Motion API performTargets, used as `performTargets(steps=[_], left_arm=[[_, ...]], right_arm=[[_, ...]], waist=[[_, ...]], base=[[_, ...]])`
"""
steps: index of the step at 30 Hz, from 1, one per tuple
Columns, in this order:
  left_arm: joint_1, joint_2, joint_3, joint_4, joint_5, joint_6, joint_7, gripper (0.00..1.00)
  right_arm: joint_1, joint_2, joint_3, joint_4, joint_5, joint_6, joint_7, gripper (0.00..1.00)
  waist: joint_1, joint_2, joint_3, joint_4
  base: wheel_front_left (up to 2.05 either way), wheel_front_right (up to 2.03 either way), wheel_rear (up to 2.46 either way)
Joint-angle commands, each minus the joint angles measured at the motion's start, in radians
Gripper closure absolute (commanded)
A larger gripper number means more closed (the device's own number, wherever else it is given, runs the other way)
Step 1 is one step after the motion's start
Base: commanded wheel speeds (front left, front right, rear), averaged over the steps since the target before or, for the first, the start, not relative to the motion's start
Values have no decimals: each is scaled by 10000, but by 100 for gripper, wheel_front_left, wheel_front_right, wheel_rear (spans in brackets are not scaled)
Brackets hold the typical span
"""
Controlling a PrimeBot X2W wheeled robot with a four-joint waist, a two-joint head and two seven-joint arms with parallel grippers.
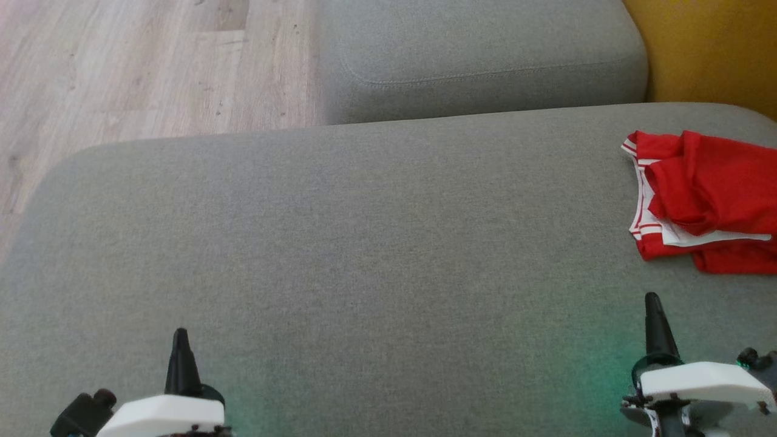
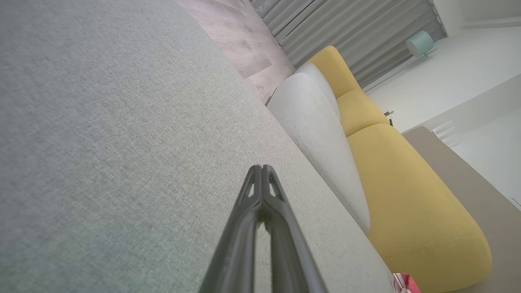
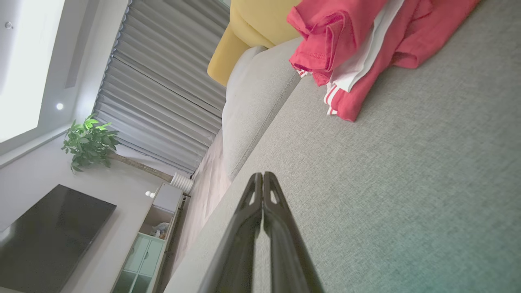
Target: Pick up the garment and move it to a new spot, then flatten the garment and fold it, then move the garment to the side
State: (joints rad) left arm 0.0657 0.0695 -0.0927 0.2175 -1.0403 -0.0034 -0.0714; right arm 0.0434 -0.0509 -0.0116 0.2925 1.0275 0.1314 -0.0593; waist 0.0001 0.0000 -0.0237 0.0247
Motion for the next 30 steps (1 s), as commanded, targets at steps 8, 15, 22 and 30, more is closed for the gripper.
performTargets(steps=[8, 15, 22, 30], left_arm=[[-711, 143, 499, -197, -1025, -275, 241, 100], [-875, 142, 683, -122, -1858, -440, 446, 100], [-1038, 138, 869, -48, -2688, -605, 654, 100], [-1225, 132, 1085, 38, -3630, -793, 893, 100]], right_arm=[[-749, -192, -58, -399, 1038, -5, 277, 100], [-871, -192, -172, -414, 1864, -5, 481, 100], [-993, -190, -289, -430, 2689, -6, 686, 100], [-1133, -186, -424, -447, 3626, -6, 921, 100]], waist=[[-1, 0, 40, -37], [-1, 0, 78, -72], [-1, 0, 116, -106], [-1, 0, 159, -146]], base=[[0, 0, 0], [0, 0, 0], [0, 0, 0], [0, 0, 0]])
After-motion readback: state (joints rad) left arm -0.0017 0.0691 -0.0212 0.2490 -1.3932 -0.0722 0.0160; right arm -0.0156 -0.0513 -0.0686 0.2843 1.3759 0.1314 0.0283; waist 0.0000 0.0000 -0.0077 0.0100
